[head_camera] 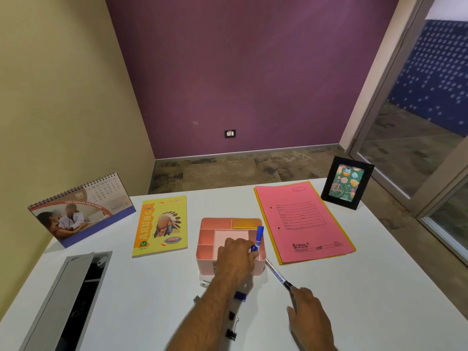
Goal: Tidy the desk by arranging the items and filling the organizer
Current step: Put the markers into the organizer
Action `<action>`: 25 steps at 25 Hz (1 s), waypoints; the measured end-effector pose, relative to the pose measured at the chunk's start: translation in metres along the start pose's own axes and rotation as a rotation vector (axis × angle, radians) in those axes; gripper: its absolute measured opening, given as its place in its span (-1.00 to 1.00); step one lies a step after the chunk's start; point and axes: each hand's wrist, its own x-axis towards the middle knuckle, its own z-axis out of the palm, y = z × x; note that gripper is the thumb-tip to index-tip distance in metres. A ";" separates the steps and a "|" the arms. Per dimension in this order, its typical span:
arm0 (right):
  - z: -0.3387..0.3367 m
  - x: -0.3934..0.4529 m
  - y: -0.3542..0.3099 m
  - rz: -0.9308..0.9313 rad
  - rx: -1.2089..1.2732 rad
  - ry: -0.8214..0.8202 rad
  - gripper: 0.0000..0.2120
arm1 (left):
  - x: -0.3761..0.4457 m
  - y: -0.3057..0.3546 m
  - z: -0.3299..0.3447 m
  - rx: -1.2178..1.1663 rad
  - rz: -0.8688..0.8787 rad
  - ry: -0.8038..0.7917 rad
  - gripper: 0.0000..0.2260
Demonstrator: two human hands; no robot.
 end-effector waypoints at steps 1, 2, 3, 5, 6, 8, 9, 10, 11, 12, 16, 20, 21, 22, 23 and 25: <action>0.000 0.001 0.000 -0.021 -0.028 -0.001 -0.52 | 0.000 -0.002 0.000 0.019 0.001 -0.004 -0.66; 0.000 0.002 0.000 -0.049 -0.060 -0.001 -0.51 | 0.001 -0.003 0.000 0.035 0.009 -0.008 -0.65; 0.000 0.003 0.001 -0.076 -0.082 -0.001 -0.53 | 0.001 -0.004 0.000 0.043 0.018 -0.014 -0.64; -0.002 0.003 0.001 -0.095 -0.061 -0.001 -0.61 | -0.001 -0.006 -0.001 0.024 0.026 -0.015 -0.63; -0.003 0.003 0.002 -0.091 -0.041 0.004 -0.66 | -0.002 -0.007 -0.001 0.006 0.028 -0.003 -0.63; -0.004 0.001 0.001 -0.079 -0.019 0.010 -0.75 | -0.005 -0.008 0.000 -0.025 0.036 0.043 -0.64; -0.003 0.000 0.000 -0.066 -0.008 0.012 -0.77 | -0.007 -0.009 -0.001 -0.037 0.043 0.065 -0.64; -0.002 -0.001 0.000 -0.050 -0.006 0.006 -0.78 | -0.009 -0.009 -0.001 -0.046 0.057 0.089 -0.65; -0.001 -0.002 0.000 -0.023 -0.022 -0.007 -0.79 | -0.010 -0.009 -0.001 -0.051 0.079 0.114 -0.66; 0.000 -0.003 0.000 0.007 -0.046 -0.012 -0.80 | -0.012 -0.010 -0.001 -0.052 0.107 0.140 -0.67; 0.000 -0.006 -0.001 0.136 0.203 0.144 -0.83 | -0.021 -0.015 0.000 -0.069 0.238 0.213 -0.70; -0.023 0.006 -0.005 0.155 0.566 0.504 -0.88 | -0.024 -0.016 0.003 -0.114 0.376 0.182 -0.61; -0.037 0.010 -0.011 0.125 0.609 0.561 -0.90 | -0.024 -0.015 0.004 -0.144 0.399 0.180 -0.60; -0.051 0.014 -0.018 0.060 0.630 0.605 -0.93 | -0.024 -0.014 0.005 -0.172 0.424 0.180 -0.59; -0.066 0.017 -0.025 -0.020 0.628 0.649 -0.89 | -0.024 -0.010 0.005 -0.194 0.445 0.175 -0.58; -0.091 0.021 -0.040 -0.180 0.603 0.708 -0.83 | -0.024 0.000 0.003 -0.235 0.468 0.169 -0.55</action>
